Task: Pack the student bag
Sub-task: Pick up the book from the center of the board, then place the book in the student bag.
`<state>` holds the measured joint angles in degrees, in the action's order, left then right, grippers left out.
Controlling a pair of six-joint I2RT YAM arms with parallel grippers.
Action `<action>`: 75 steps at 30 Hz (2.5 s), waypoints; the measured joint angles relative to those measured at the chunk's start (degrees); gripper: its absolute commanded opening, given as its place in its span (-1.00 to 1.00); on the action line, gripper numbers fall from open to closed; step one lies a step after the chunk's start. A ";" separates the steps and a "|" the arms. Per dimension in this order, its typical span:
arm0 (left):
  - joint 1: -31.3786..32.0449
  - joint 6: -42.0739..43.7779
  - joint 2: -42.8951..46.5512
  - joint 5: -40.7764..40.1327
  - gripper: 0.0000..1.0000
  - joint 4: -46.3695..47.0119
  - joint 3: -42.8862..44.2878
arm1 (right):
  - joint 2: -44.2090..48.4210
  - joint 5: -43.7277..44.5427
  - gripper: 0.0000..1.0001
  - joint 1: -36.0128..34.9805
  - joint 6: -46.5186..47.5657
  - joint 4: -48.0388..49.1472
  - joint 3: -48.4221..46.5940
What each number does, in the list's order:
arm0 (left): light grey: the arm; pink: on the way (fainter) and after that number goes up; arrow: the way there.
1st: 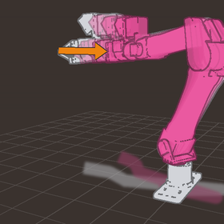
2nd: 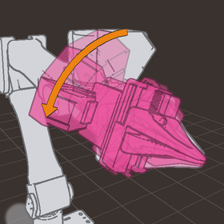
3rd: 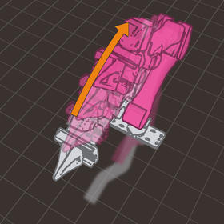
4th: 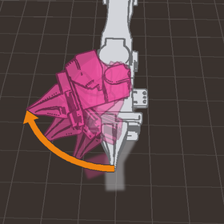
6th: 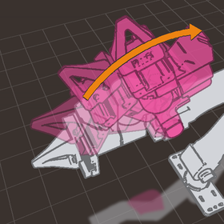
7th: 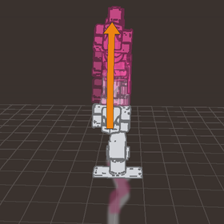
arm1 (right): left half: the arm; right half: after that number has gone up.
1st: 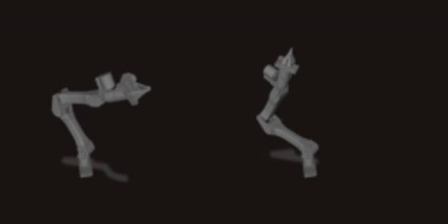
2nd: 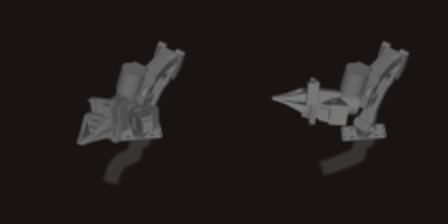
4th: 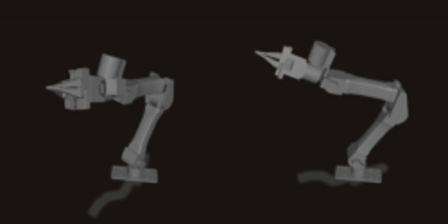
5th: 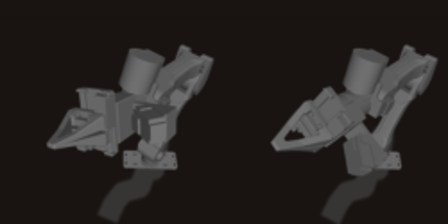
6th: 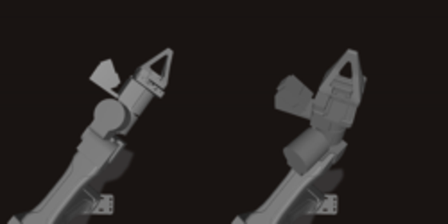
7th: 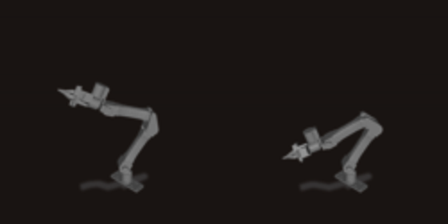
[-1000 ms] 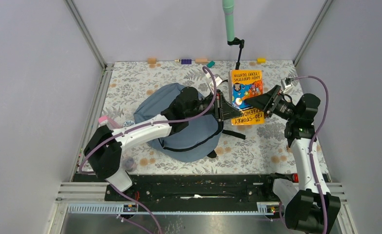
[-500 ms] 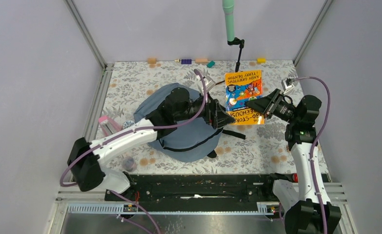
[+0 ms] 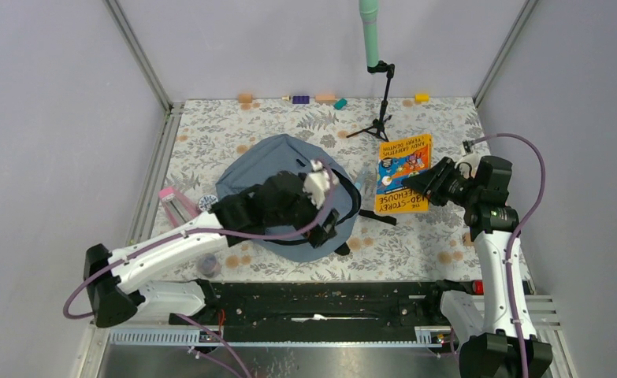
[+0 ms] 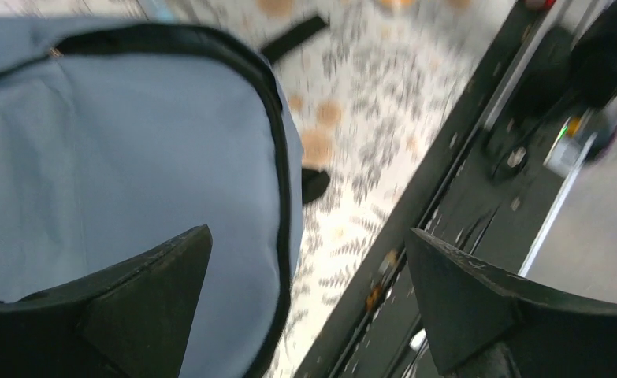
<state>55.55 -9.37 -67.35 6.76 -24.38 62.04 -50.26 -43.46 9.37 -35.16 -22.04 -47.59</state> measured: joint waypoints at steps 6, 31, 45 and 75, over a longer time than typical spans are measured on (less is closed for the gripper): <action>9.09 6.01 -6.58 -7.67 0.98 -8.57 -0.76 | 0.04 1.05 -0.96 0.00 1.20 -2.60 0.61; 8.68 9.40 -11.43 -32.79 -1.00 -12.28 -0.52 | 2.19 1.31 -1.00 -0.04 4.04 -8.11 3.23; -7.34 3.87 4.04 -24.30 -1.00 -5.92 -2.97 | -3.15 -4.28 -1.00 -15.58 -4.81 -2.49 9.97; -8.39 3.02 4.63 -17.79 -1.00 -5.03 -4.07 | -25.22 19.87 -1.00 -38.82 -49.29 55.67 25.64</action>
<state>47.16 -6.35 -62.72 -11.03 -29.41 57.98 -75.48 -23.59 -29.45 -84.44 33.63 -21.96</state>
